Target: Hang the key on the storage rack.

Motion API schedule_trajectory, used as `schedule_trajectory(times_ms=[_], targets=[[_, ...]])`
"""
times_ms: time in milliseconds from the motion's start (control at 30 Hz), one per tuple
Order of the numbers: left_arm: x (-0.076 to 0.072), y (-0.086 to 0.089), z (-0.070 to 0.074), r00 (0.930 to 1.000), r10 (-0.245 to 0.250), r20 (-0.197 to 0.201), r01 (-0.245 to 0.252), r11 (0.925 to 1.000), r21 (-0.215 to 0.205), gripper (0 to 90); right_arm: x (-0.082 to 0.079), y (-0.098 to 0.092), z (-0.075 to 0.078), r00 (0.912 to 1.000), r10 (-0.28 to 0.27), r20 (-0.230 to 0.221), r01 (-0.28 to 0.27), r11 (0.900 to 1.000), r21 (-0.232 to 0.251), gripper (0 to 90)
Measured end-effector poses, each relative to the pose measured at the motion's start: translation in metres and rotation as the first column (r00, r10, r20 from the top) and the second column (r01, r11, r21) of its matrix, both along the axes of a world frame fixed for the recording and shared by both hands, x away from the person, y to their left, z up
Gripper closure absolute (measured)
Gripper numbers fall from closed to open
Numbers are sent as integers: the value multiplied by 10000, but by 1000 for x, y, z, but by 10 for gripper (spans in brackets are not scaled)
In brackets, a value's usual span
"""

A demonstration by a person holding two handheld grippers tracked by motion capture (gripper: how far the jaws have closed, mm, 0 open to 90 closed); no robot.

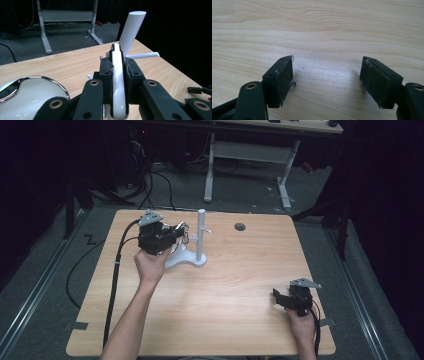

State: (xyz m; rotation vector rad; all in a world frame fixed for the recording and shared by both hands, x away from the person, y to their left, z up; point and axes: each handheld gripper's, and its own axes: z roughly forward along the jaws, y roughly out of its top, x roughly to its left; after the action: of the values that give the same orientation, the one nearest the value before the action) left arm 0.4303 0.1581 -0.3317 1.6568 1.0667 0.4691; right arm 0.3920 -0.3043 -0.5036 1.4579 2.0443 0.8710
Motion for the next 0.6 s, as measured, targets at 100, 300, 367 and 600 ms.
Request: schedule_trajectory(times_ms=[100,300,367,600], targets=[[2,-1,0,10000,5,-10,-5,10000,13,783,0,0,0,10000,-3,-5,3,10000,-2,269],[6,-2,-4,9999,83,-78,-83,10000,36,784,0,0,0,10000,8,-1,-8,10000,-3,269],[8,-3,-6,9999,137,-103,-136,9999,66,784,0,0,0,10000,2,-4,-2,10000,-3,269],[12,-4,-12,9996,175,-224,-171,9997,148,784,0,0,0,10000,8,-3,-8,10000,-2,269]])
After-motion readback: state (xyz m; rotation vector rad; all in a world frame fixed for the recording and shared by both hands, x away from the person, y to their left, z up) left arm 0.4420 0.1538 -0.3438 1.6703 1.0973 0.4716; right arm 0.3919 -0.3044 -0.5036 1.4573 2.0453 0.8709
